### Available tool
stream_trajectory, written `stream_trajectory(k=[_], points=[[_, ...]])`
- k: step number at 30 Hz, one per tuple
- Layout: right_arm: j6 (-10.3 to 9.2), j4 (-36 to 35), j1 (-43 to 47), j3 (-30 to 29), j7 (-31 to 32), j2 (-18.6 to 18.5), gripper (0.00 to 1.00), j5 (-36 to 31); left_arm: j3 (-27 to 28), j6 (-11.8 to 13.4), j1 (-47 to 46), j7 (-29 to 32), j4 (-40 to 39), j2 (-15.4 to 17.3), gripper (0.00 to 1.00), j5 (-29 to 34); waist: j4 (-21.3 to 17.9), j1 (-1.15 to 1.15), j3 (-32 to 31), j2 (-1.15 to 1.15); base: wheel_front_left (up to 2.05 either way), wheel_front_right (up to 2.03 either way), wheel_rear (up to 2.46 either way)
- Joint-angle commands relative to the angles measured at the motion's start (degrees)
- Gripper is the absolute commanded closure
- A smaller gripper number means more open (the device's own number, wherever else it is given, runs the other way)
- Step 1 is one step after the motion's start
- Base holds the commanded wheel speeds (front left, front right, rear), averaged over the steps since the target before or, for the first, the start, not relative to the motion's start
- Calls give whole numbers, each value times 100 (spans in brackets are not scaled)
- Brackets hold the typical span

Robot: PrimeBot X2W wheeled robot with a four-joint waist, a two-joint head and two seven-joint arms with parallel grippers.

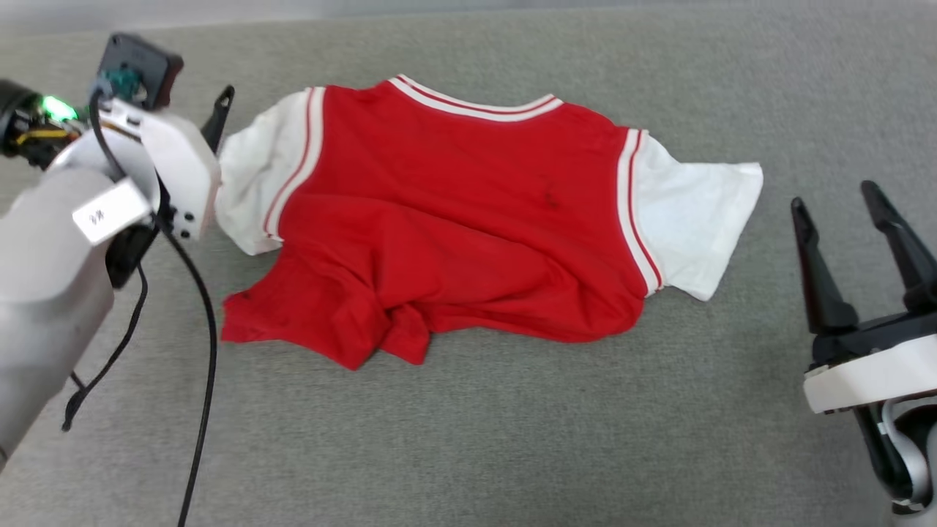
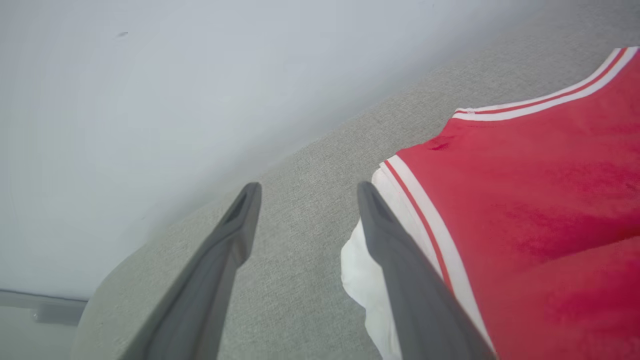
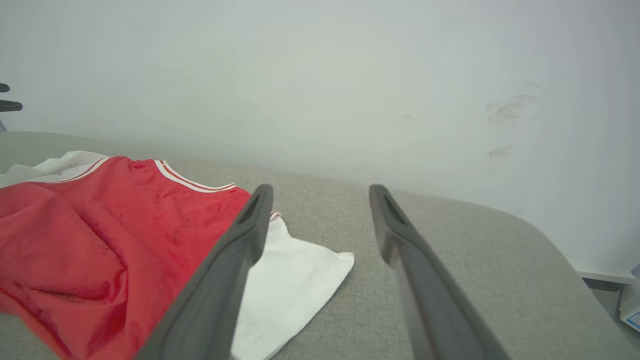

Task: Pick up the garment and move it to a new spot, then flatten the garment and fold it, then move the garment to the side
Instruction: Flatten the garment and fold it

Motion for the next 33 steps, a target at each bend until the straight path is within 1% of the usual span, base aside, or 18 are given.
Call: stream_trajectory(k=[1, 3, 5, 7, 10, 12, 15, 17, 18, 21, 24, 27, 30, 33], points=[[-9, -44, 56, -48, 12, -14, 0, 16, 38, 80, 121, -120, -70, 62, 0, 23, 135, 0, -144, 0, 0, 0, 0], [-9, -71, 83, -118, 64, -27, 0, 27, 64, 202, 225, -286, -233, 155, 0, 39, 190, 0, -229, 0, 0, 0, 0], [-9, -101, 78, -183, 141, -49, 0, 51, 137, 388, 363, -504, -447, 245, 0, 15, 229, 0, -308, 0, 0, 0, 0], [-9, -135, 22, -265, 213, -112, 0, 51, 235, 633, 560, -712, -697, 368, 0, -24, 261, 0, -376, 0, 0, 0, 0], [-9, -164, -174, -376, 425, -273, 0, 77, 434, 1093, 942, -961, -1234, 514, 0, -78, 321, 0, -473, 0, 0, 0, 0], [-9, -144, -312, -361, 663, -485, 0, 75, 585, 1471, 1235, -1047, -1648, 597, 0, -29, 375, 0, -519, 0, 0, 0, 0], [-9, -27, -587, -294, 1167, -801, 0, 318, 888, 2006, 1718, -1096, -2319, 717, 0, 81, 476, 0, -551, 0, 0, 0, 0], [-9, 129, -794, -191, 1576, -1098, 0, 481, 1173, 2353, 2013, -1104, -2841, 706, 0, 309, 565, 0, -537, 0, 0, 0, 0], [-9, 246, -882, -116, 1821, -1192, 0, 676, 1349, 2519, 2212, -1105, -3072, 680, 0, 432, 612, 0, -526, 0, 0, 0, 0], [-9, 610, -1184, 120, 2575, -1632, 0, 1066, 1806, 2866, 2754, -1095, -3650, 610, 0, 834, 742, 0, -474, 0, 0, 0, 0], [-9, 922, -1408, 498, 3364, -2053, 0, 1441, 2236, 3086, 3241, -1096, -4066, 442, 0, 1243, 870, 0, -398, 0, 0, 0, 0], [-9, 1215, -1625, 836, 4077, -2364, 0, 1809, 2672, 3206, 3689, -1097, -4325, 241, 0, 1620, 982, 0, -298, 0, 0, 0, 0], [-9, 1498, -1855, 1052, 4568, -2555, 0, 2059, 3064, 3163, 4085, -1097, -4488, -38, 0, 1922, 1098, 0, -175, 0, 0, 0, 0], [-9, 1828, -2066, 1229, 4898, -2619, 0, 2174, 3401, 3076, 4414, -1097, -4604, -335, 0, 2200, 1206, 0, -32, 0, 0, 0, 0]])
